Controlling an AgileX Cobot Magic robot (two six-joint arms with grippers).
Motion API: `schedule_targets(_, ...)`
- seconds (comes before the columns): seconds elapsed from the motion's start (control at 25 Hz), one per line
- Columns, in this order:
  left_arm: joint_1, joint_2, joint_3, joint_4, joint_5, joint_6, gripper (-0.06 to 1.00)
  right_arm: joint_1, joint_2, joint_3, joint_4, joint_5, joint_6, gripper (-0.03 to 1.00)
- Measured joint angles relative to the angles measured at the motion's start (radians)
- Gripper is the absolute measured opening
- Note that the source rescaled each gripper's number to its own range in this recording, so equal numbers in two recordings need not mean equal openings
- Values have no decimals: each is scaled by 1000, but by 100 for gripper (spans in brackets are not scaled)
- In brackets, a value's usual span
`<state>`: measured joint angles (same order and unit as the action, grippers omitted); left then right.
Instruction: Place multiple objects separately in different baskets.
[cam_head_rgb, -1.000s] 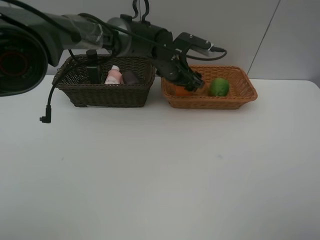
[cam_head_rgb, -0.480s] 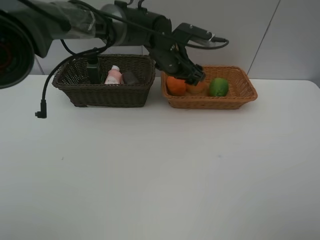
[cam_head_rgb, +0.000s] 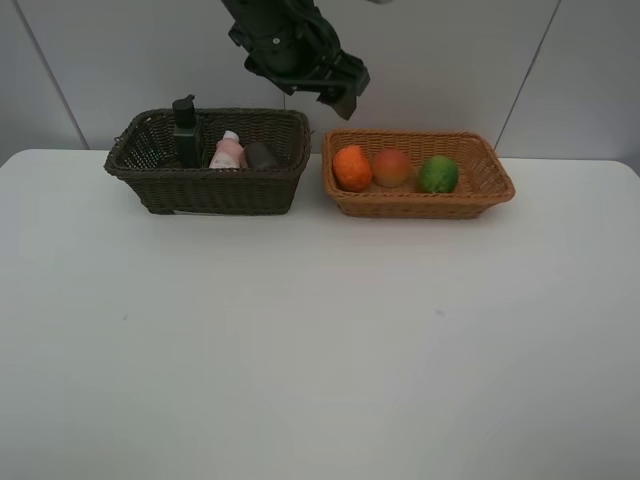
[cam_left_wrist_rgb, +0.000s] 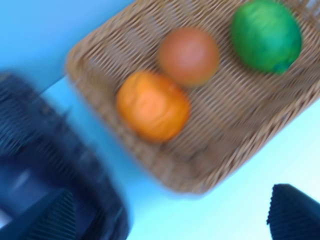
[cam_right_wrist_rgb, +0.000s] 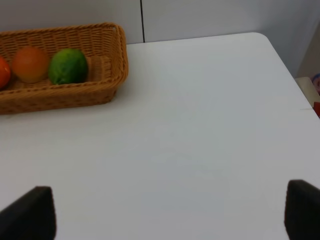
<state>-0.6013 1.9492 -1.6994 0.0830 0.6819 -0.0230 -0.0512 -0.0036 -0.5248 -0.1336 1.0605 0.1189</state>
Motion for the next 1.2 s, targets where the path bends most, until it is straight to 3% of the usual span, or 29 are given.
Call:
schedule_targets(0.4, 263, -486, 514, 0, 32, -48, 100, 0, 0, 0, 0, 0, 0, 97)
schedule_targets(0.6, 358, -762, 718, -24, 65, -48, 100, 0, 0, 0, 0, 0, 0, 97)
schedule_targets(0.88, 376, -1122, 876, -57, 112, -37, 100, 0, 0, 0, 0, 0, 0, 97)
schedule_targets(1.2, 376, -1395, 891, -59, 314, -38, 100, 0, 0, 0, 0, 0, 0, 97)
